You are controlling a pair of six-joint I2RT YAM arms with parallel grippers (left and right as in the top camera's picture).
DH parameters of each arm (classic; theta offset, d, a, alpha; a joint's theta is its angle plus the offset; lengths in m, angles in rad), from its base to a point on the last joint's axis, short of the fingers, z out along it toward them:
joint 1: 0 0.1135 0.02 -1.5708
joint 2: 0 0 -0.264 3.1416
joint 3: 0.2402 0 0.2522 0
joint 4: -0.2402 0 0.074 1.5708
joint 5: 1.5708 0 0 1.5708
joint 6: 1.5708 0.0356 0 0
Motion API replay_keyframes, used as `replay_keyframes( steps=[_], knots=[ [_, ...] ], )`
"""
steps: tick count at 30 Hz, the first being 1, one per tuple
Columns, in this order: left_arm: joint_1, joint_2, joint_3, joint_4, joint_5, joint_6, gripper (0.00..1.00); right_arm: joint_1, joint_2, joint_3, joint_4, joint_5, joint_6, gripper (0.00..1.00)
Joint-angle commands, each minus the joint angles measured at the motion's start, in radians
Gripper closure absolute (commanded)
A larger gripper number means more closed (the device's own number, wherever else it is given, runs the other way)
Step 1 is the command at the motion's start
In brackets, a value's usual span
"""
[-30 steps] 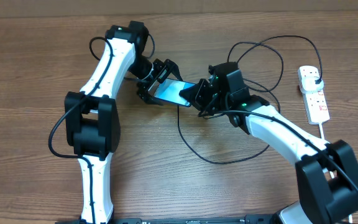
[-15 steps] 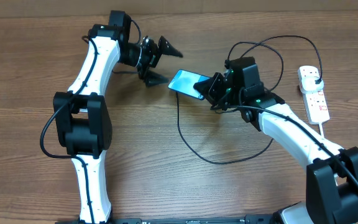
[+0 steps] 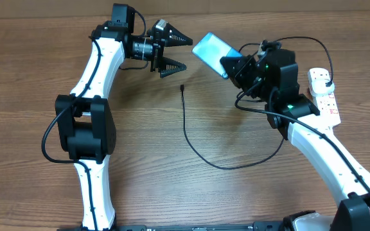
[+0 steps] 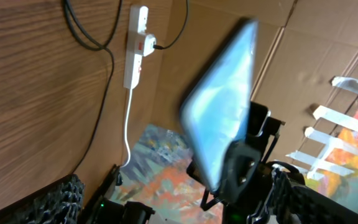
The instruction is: Plug charger to phone and switch on socket
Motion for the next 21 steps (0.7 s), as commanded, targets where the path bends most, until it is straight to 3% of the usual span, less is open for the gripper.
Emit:
replay_keyframes(
  steps=[1, 5, 11, 21],
  knots=[
    [-0.008, 0.005, 0.017, 0.018, 0.051, -0.035, 0.00, 0.001, -0.035, 0.026, 0.066, 0.100, 0.136, 0.96],
    [-0.010, 0.005, 0.017, 0.093, 0.051, -0.115, 0.00, 0.029, -0.035, 0.026, 0.096, 0.208, 0.263, 0.96],
    [-0.019, 0.005, 0.017, 0.303, 0.048, -0.332, 0.09, 0.105, -0.035, 0.026, 0.131, 0.372, 0.390, 0.96],
    [-0.064, 0.005, 0.017, 0.686, -0.033, -0.681, 0.16, 0.170, -0.035, 0.026, 0.167, 0.490, 0.450, 0.96]
  ],
)
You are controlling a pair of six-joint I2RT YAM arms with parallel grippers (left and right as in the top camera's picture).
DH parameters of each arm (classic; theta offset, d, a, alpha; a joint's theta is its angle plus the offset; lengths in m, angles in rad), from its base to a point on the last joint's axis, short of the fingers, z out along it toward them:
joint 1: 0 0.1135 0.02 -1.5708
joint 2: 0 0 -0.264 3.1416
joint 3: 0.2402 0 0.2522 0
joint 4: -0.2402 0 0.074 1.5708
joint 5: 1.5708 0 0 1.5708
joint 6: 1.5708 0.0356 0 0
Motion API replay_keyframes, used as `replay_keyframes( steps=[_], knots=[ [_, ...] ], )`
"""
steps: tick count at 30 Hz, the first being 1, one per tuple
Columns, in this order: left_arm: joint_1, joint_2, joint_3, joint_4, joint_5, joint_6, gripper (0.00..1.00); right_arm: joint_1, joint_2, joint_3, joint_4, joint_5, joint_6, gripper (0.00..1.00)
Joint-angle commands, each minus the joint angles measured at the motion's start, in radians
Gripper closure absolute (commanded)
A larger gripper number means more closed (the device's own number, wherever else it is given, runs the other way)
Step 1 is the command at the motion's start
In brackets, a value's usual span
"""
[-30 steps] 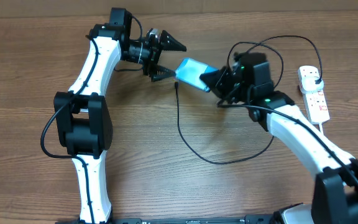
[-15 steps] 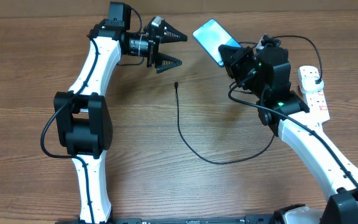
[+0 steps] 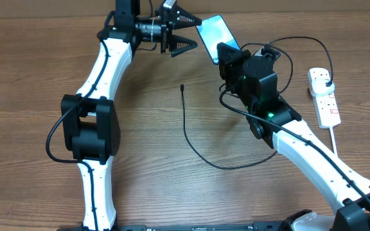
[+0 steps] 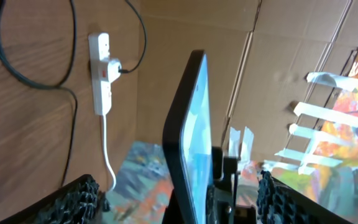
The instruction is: Plug charger to phone and switch on socket
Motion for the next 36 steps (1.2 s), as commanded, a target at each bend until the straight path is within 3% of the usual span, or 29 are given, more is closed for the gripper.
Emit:
replay_keyframes(
  steps=[1, 11, 21, 29, 36],
  knots=[
    [-0.025, 0.005, 0.016, 0.091, -0.052, -0.191, 0.18, 0.000, -0.031, 0.026, 0.040, 0.058, 0.024, 0.96],
    [-0.061, 0.005, 0.016, 0.238, -0.146, -0.367, 0.50, 0.023, -0.007, 0.026, 0.085, 0.054, 0.043, 0.96],
    [-0.072, 0.005, 0.016, 0.238, -0.174, -0.380, 0.59, 0.046, 0.024, 0.026, 0.105, 0.054, 0.091, 0.96],
    [-0.073, 0.005, 0.016, 0.238, -0.181, -0.387, 0.76, 0.046, 0.024, 0.026, 0.104, 0.054, 0.091, 0.96],
    [-0.076, 0.005, 0.016, 0.238, -0.189, -0.388, 0.80, 0.046, 0.024, 0.026, 0.104, 0.054, 0.091, 0.96]
  ],
)
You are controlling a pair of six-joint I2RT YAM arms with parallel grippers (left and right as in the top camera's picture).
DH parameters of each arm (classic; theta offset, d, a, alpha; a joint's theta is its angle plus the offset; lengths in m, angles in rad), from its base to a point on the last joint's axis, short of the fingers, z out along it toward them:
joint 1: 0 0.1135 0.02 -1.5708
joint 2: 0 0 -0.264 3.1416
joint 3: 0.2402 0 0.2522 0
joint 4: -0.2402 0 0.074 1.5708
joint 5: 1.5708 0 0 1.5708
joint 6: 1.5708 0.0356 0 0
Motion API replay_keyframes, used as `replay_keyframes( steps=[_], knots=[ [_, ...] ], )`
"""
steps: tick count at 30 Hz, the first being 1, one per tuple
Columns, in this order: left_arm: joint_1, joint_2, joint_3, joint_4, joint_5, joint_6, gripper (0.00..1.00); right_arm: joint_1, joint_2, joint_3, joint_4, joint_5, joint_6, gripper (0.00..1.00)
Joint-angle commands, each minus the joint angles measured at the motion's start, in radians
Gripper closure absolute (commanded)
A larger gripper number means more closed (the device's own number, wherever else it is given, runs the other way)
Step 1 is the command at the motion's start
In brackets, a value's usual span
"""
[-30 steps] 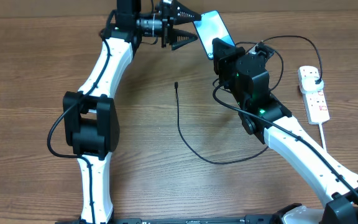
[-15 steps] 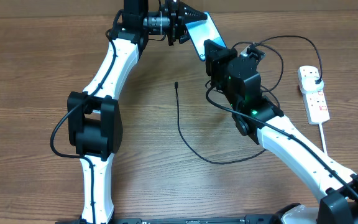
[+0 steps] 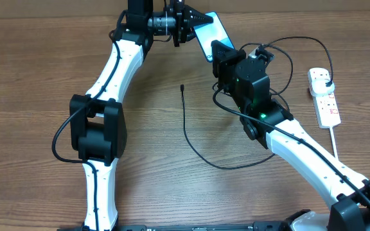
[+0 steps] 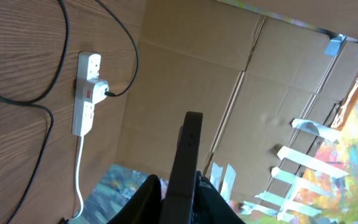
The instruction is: Plug charger to phone and switch on socket
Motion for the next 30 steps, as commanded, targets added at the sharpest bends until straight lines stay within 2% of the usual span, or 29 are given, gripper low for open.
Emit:
replay_keyframes(
  steps=[1, 6, 10, 14, 18, 21, 22, 23, 24, 30],
  knots=[
    [-0.010, 0.005, 0.015, 0.005, -0.010, -0.010, 0.84, 0.003, -0.008, 0.026, 0.021, 0.013, 0.000, 0.96],
    [-0.011, 0.005, 0.015, 0.004, -0.021, -0.018, 0.96, 0.003, -0.008, 0.026, 0.021, 0.013, 0.000, 0.94],
    [-0.011, 0.005, 0.015, 0.004, -0.024, -0.043, 0.96, 0.003, -0.008, 0.026, 0.021, 0.013, 0.000, 0.90],
    [-0.010, 0.005, 0.015, 0.004, -0.024, -0.043, 0.96, 0.003, -0.008, 0.026, 0.024, 0.013, 0.000, 0.77],
    [-0.009, 0.005, 0.015, 0.004, -0.024, -0.042, 0.96, 0.003, -0.008, 0.026, 0.024, 0.013, 0.000, 0.68],
    [-0.004, 0.005, 0.015, 0.004, -0.024, -0.025, 0.96, 0.003, -0.008, 0.026, 0.023, 0.013, -0.001, 0.50],
    [0.003, 0.005, 0.015, 0.004, -0.020, -0.003, 0.96, 0.003, -0.008, 0.026, 0.019, 0.013, -0.001, 0.36],
    [0.010, 0.005, 0.015, 0.003, -0.016, 0.019, 0.96, 0.003, -0.008, 0.026, 0.009, 0.013, -0.001, 0.13],
    [0.019, 0.005, 0.015, 0.003, -0.009, 0.045, 0.96, 0.003, -0.008, 0.026, -0.004, 0.013, -0.002, 0.00],
    [0.105, 0.005, 0.014, -0.005, 0.113, 0.191, 0.96, 0.001, -0.008, 0.026, -0.188, -0.018, -0.039, 0.00]
  ],
)
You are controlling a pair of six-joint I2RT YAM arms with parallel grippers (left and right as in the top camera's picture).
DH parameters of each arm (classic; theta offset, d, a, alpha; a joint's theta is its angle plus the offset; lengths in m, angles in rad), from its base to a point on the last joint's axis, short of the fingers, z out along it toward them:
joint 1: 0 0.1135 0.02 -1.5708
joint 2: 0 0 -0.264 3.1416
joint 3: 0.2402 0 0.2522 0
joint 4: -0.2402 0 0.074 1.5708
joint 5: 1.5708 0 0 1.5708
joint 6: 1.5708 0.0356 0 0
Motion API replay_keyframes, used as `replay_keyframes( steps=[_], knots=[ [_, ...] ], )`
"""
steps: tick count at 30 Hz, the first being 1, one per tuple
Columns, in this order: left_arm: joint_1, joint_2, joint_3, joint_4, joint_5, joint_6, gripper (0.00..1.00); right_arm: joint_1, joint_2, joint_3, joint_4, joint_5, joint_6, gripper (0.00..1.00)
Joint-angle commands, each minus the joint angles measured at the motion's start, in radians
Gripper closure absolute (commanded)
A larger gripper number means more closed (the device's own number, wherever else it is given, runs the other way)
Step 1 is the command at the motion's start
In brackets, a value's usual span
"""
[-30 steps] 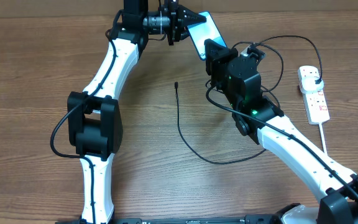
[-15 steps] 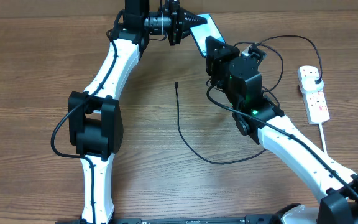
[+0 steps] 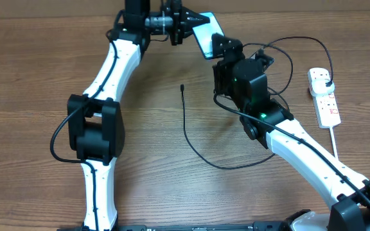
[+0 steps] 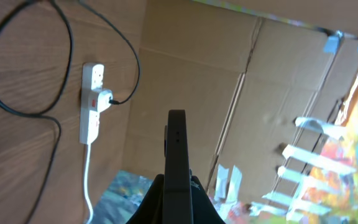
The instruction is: Plug charger to phone and switch on socket
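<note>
The phone [image 3: 203, 30], its pale blue screen showing, is held in the air over the far edge of the table. My left gripper [image 3: 186, 25] is shut on its left end; in the left wrist view the phone [image 4: 178, 146] stands edge-on, with the left gripper [image 4: 178, 182] pinched on both faces. My right gripper [image 3: 225, 45] is at the phone's right end, its grip hidden from above. The black charger cable [image 3: 186, 131] lies on the table, its free plug tip [image 3: 182, 86] at mid-table. The white power strip [image 3: 323, 97] lies far right.
The cable loops across the wood table [image 3: 31, 128] under the right arm and runs to a plug in the power strip [image 4: 92, 102]. Brown cardboard walls [image 4: 191, 74] stand behind the table's far edge.
My left gripper's fingers, loosely around the phone a second ago, now press on both of its faces. The phone and both arms have barely shifted. The cable has not moved.
My right gripper held the phone raised at mid-right while the left gripper stood open to its left. Both then moved toward the far edge, with the phone between the open left fingers. The left fingers narrowed around it and are now shut on it.
</note>
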Motion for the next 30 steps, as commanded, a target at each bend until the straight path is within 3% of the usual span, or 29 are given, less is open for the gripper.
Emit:
replay_keyframes(
  steps=[1, 5, 11, 14, 15, 18, 23, 28, 30],
  knots=[
    [0.090, 0.005, 0.014, -0.007, 0.126, 0.154, 0.96, 0.001, -0.008, 0.022, -0.071, -0.031, -0.093, 0.00],
    [0.180, 0.005, 0.013, -0.018, 0.228, 0.219, 0.96, 0.001, -0.010, 0.022, -0.196, -0.052, -0.282, 0.00],
    [0.293, 0.005, 0.012, -0.018, 0.343, 0.253, 0.96, 0.001, -0.010, 0.022, -0.473, -0.052, -0.365, 0.00],
    [0.338, 0.005, 0.012, -0.019, 0.362, 0.278, 0.96, 0.001, -0.010, 0.022, -0.571, -0.054, -0.545, 0.00],
    [0.361, 0.005, 0.012, -0.019, 0.362, 0.278, 0.96, 0.001, -0.010, 0.022, -0.602, -0.093, -0.708, 0.00],
    [0.384, 0.005, 0.012, -0.018, 0.362, 0.278, 0.96, 0.001, -0.010, 0.022, -0.605, -0.224, -0.916, 0.00],
    [0.396, 0.005, 0.012, -0.018, 0.362, 0.287, 0.96, -0.013, 0.004, 0.043, -0.644, -0.346, -0.973, 0.08],
    [0.388, 0.005, 0.012, -0.018, 0.362, 0.289, 0.96, -0.026, 0.145, 0.257, -0.828, -0.367, -1.078, 0.10],
    [0.385, 0.005, 0.012, -0.018, 0.362, 0.289, 0.96, -0.026, 0.231, 0.383, -0.895, -0.366, -1.111, 0.16]
  ],
)
